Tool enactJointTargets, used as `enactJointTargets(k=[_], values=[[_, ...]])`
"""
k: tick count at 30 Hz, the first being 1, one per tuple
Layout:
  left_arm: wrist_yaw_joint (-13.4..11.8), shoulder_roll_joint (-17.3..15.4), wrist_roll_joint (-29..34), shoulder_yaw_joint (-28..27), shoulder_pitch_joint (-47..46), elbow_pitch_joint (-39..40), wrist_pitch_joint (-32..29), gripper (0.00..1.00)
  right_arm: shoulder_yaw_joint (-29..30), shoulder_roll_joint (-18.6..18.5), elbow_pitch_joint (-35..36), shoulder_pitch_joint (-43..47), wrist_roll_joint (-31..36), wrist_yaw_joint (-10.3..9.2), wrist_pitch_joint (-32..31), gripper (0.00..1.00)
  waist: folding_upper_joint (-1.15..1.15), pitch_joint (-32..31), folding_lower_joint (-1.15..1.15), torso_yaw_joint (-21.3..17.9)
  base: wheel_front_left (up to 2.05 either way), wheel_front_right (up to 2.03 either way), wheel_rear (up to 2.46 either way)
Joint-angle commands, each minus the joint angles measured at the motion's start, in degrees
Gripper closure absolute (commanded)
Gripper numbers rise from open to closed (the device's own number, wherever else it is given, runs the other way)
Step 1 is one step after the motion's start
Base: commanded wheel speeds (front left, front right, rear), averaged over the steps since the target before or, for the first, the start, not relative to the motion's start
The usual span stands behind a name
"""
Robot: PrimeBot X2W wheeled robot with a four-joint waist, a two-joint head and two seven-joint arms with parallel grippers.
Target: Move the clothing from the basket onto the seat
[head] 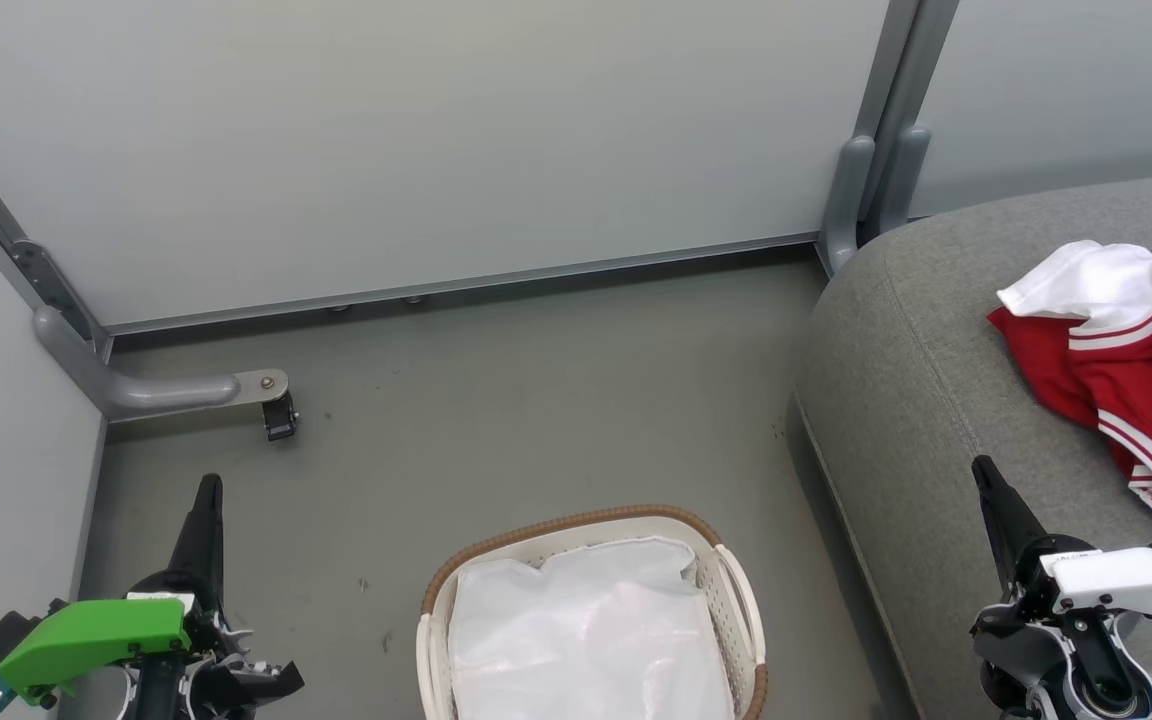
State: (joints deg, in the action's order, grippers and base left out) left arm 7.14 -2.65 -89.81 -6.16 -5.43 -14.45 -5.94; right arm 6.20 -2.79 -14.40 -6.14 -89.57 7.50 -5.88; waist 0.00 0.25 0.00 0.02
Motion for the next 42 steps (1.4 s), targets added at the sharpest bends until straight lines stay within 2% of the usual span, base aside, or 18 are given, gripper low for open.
enactJointTargets(k=[1, 6, 42], values=[[0.46, -0.39, -1.13, -0.35, -1.15, 0.38, -0.28, 1.0, 0.27, -0.17, 0.33, -0.12, -1.25, -0.02, -0.35, 1.0, 0.0, -0.01, 0.0, 0.0, 0.0, 0.0, 0.0], [0.56, -0.4, -2.88, -0.52, -1.24, 0.55, -0.78, 1.0, 0.51, -0.17, 0.56, -0.1, -3.07, -0.02, -0.86, 1.0, 0.0, -0.07, 0.0, -0.02, 0.0, 0.0, 0.0], [0.57, -0.41, -2.71, -0.48, -1.15, 0.5, -0.79, 1.0, 0.46, -0.17, 0.51, -0.09, -2.95, -0.02, -0.86, 1.0, 0.0, -0.07, 0.0, -0.02, 0.0, 0.0, 0.0]])
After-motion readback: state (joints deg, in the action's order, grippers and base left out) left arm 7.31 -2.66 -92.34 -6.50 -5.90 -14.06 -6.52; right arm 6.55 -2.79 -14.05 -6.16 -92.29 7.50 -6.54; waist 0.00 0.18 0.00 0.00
